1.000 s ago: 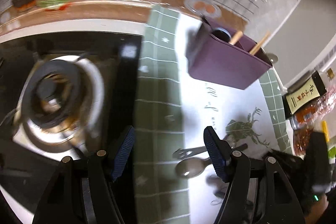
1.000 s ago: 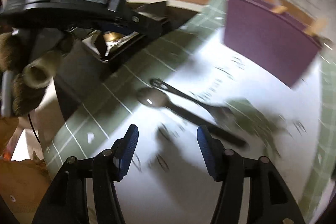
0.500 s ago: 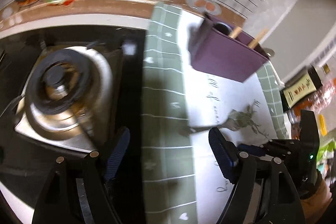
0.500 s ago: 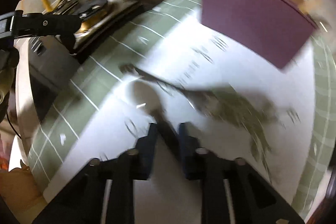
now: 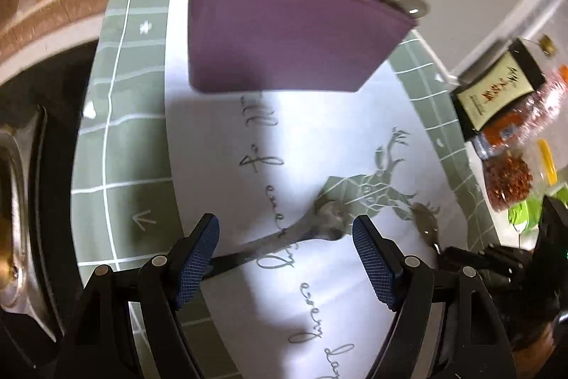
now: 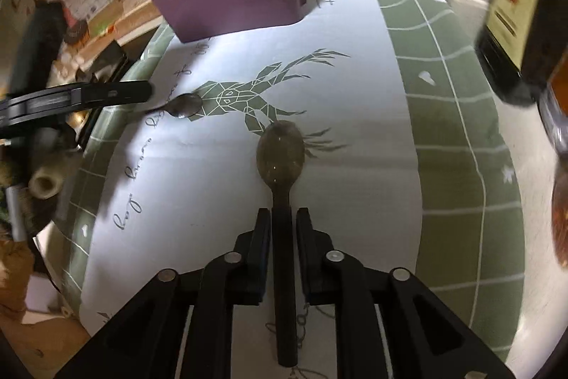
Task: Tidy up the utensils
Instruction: 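Lower the left tool onto the metal spoon while the right tool reaches the light blue spoon, then grasp the metal spoon with the left tool while the right tool grasps the light blue spoon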
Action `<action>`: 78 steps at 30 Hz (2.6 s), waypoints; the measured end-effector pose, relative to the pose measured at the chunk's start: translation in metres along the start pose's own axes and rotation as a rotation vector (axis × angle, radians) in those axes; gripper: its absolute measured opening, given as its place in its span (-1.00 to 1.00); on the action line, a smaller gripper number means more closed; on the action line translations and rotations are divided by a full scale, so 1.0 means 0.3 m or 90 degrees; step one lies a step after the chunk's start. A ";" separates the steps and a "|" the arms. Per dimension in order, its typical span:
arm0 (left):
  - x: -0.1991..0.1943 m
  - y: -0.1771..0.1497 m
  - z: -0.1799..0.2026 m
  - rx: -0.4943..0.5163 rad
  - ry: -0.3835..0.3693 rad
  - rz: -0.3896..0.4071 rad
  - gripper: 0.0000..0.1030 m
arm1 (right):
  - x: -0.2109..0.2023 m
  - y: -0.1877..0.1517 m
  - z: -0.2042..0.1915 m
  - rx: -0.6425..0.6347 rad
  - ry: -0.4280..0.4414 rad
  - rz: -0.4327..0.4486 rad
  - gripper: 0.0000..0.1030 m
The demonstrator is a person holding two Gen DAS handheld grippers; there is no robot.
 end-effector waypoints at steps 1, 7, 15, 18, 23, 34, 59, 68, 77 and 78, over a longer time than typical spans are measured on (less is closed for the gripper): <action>0.005 -0.014 0.002 0.002 -0.005 -0.012 0.51 | -0.007 -0.003 -0.001 0.014 0.013 0.006 -0.48; -0.050 -0.187 0.087 0.106 -0.021 -0.066 0.51 | -0.016 -0.014 -0.030 0.006 0.019 0.022 0.04; -0.088 -0.180 0.165 0.175 0.017 -0.010 0.06 | -0.009 -0.026 -0.067 -0.017 0.028 0.028 0.64; -0.022 -0.135 0.189 0.198 0.027 -0.023 -0.09 | -0.001 -0.037 -0.084 -0.040 0.014 0.027 0.78; 0.069 -0.093 0.205 0.233 0.056 -0.045 -0.25 | -0.002 -0.058 -0.101 -0.053 0.002 0.026 0.94; 0.028 -0.087 0.187 0.232 0.079 -0.008 -0.44 | 0.005 -0.090 -0.122 -0.111 -0.040 0.029 1.00; -0.279 -0.060 0.054 0.082 0.062 0.138 -0.44 | 0.105 0.132 -0.070 -0.078 -0.113 0.011 0.14; -0.346 -0.050 0.040 0.021 0.036 0.178 -0.45 | -0.004 0.199 -0.171 -0.138 -0.117 0.078 -0.41; -0.382 -0.013 0.068 0.030 0.037 0.203 -0.46 | -0.132 0.275 -0.241 -0.153 -0.096 0.148 -0.41; -0.375 -0.014 0.067 0.043 0.037 0.192 -0.46 | -0.136 0.278 -0.242 -0.153 -0.094 0.149 -0.41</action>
Point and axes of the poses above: each gripper's, at about its wrist camera, not at the fingertips, and x roughly the way its jaws point, z to its right, y to its top, the point moved 8 cm from there along x, roughly the way its jaws point, and after that the axes turned 9 degrees about z, right-handed, at the moved point
